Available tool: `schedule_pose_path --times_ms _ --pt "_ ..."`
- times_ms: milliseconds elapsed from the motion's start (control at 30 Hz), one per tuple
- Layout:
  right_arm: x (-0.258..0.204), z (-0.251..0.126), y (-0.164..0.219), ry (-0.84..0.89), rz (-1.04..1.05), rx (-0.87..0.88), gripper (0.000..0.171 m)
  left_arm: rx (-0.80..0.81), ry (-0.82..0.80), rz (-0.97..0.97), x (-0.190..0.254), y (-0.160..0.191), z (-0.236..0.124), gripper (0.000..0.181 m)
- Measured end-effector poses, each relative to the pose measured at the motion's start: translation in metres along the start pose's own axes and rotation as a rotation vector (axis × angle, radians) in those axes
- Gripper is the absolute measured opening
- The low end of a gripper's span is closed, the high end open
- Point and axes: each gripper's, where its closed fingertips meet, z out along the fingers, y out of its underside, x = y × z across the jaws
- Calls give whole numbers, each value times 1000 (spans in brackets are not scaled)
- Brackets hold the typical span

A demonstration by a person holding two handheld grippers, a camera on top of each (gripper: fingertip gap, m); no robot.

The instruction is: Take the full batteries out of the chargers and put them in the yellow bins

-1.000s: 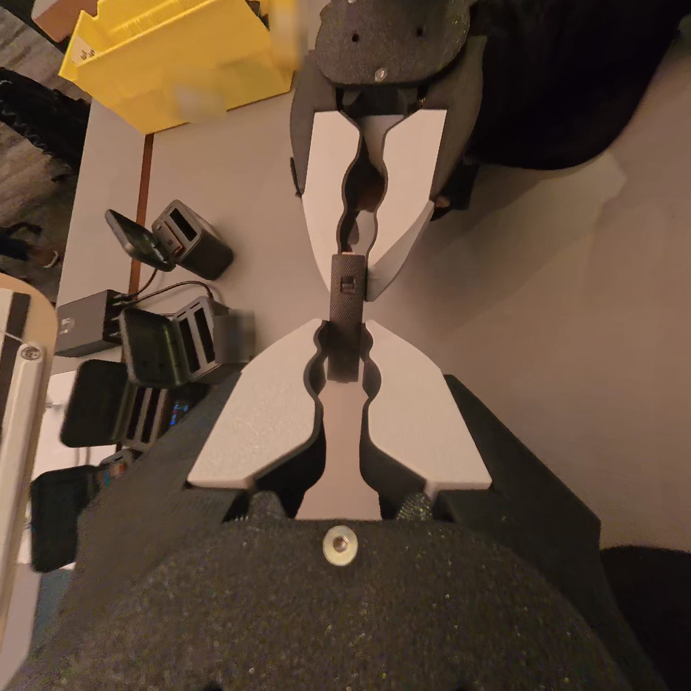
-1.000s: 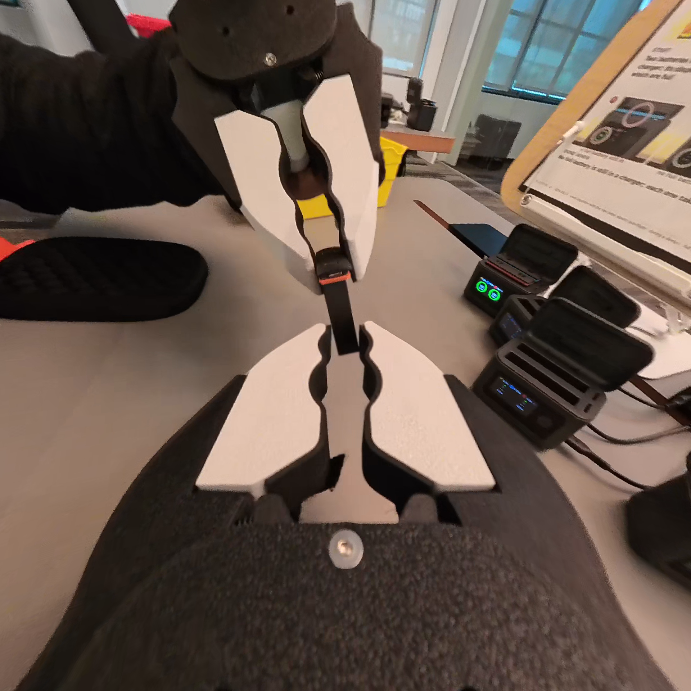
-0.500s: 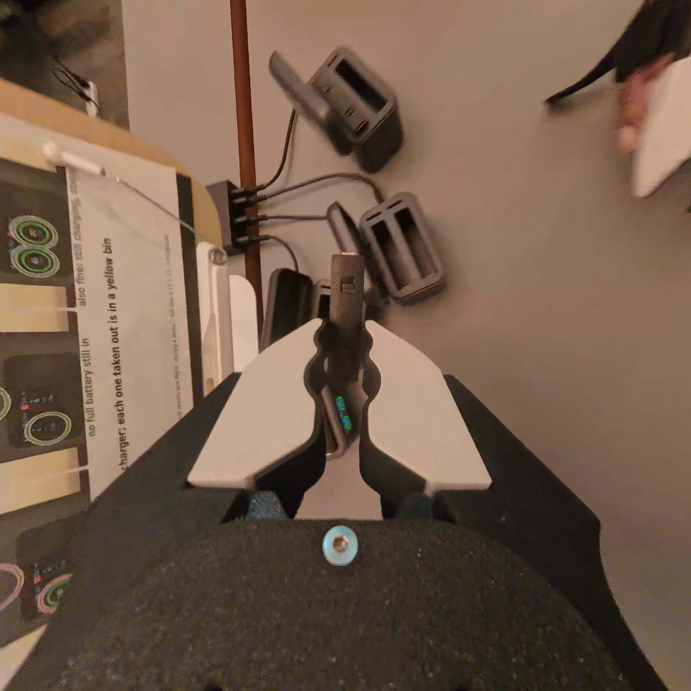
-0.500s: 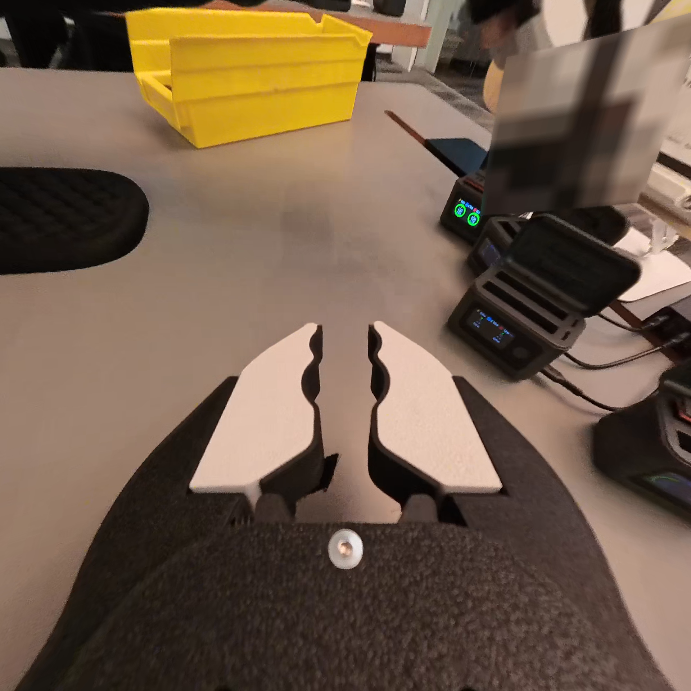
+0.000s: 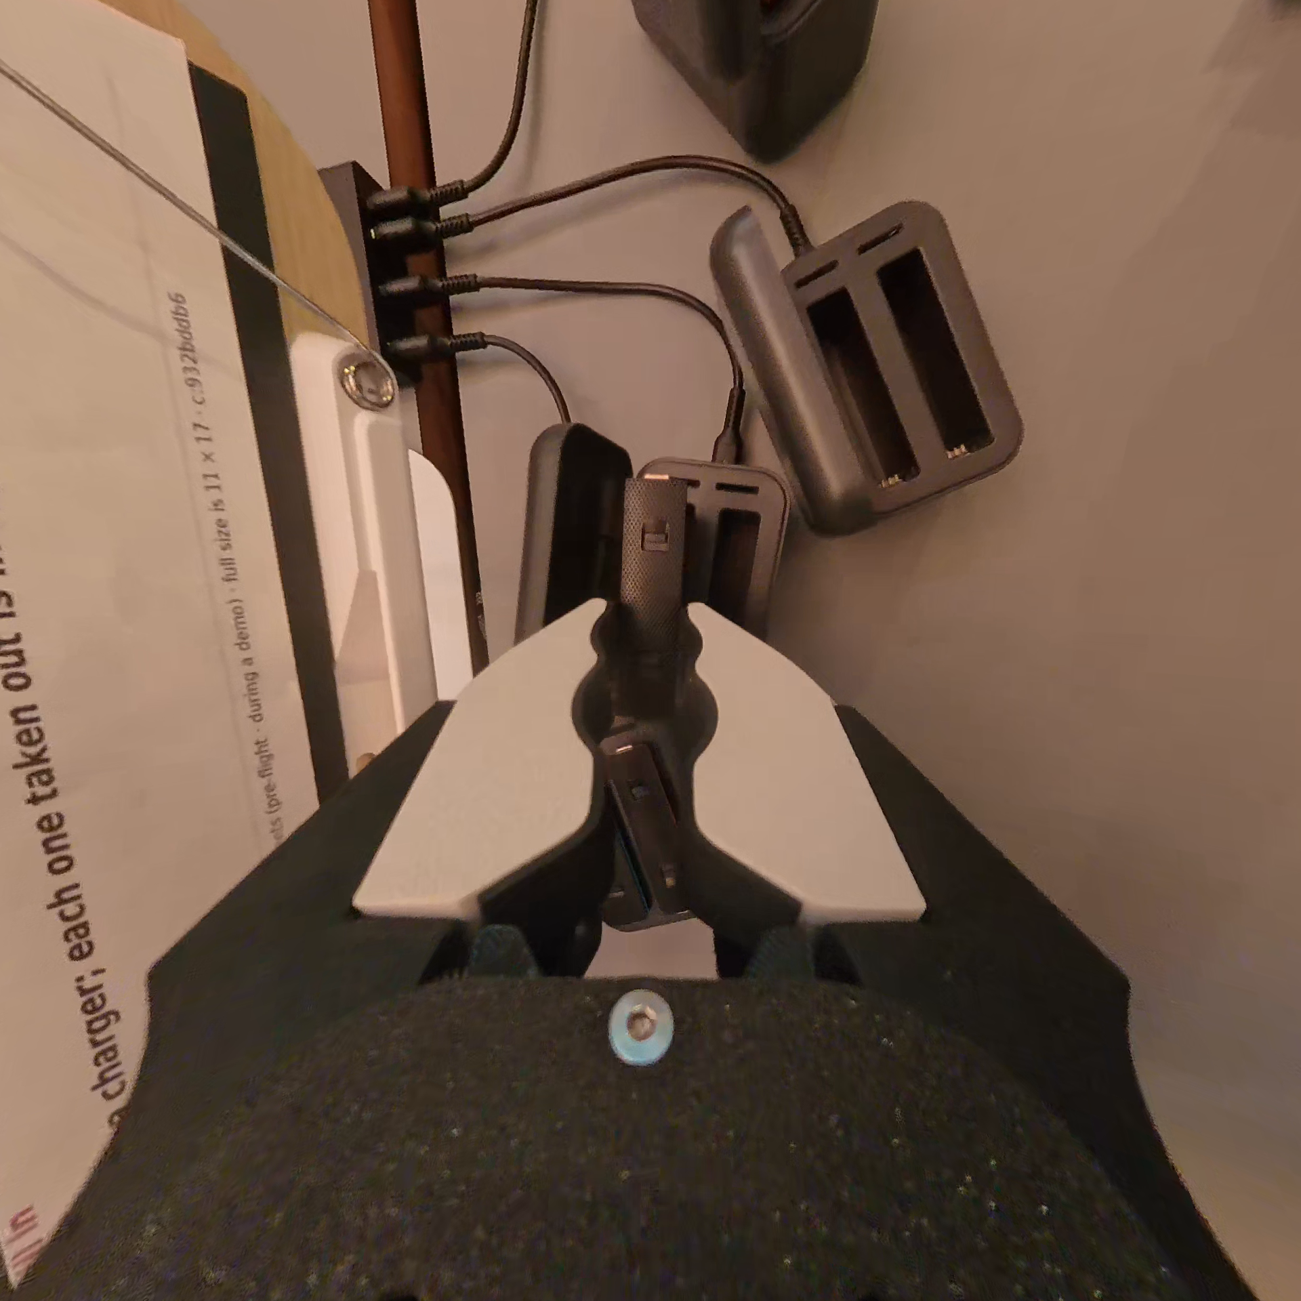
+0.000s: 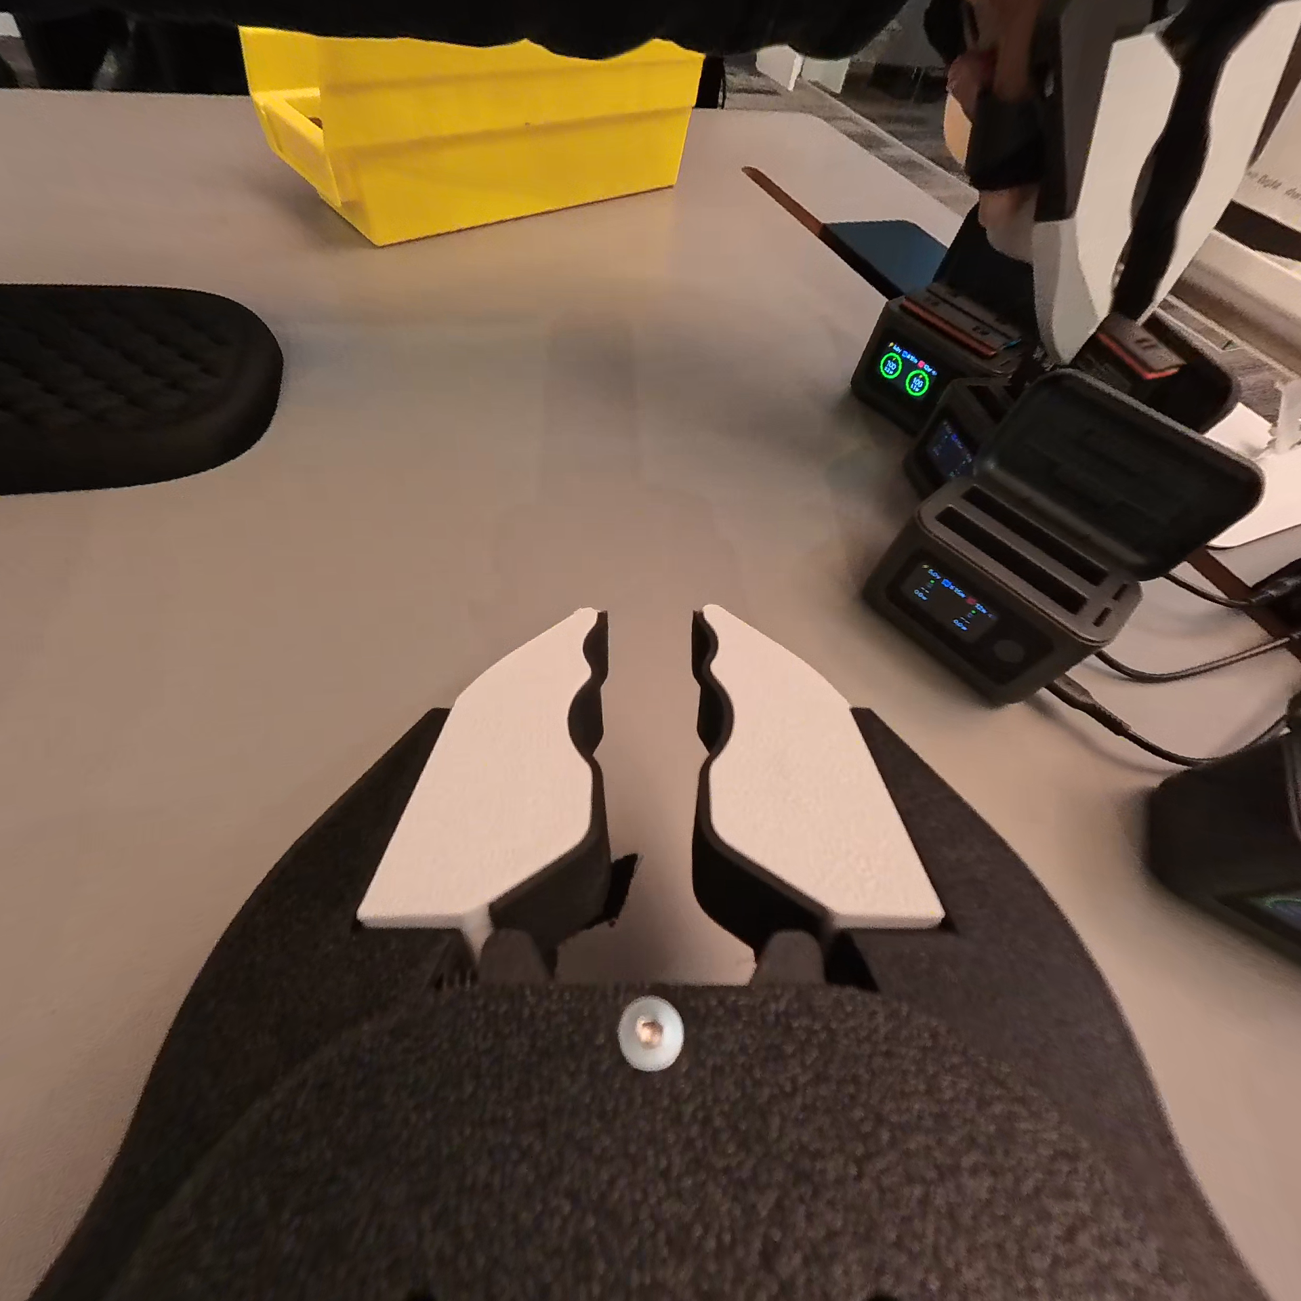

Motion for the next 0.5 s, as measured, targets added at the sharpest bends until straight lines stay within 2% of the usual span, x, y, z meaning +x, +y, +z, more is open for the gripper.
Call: schedule_pose_path --times_ms 133,300,500 --pt "11 -1 1 63 16 -1 21 -11 16 -3 -1 3 3 16" --pt "54 -16 3 325 137 2 11 -10 25 -5 -1 2 3 16" --pt "83 -39 7 559 228 -13 0 -1 26 -5 0 1 4 16"
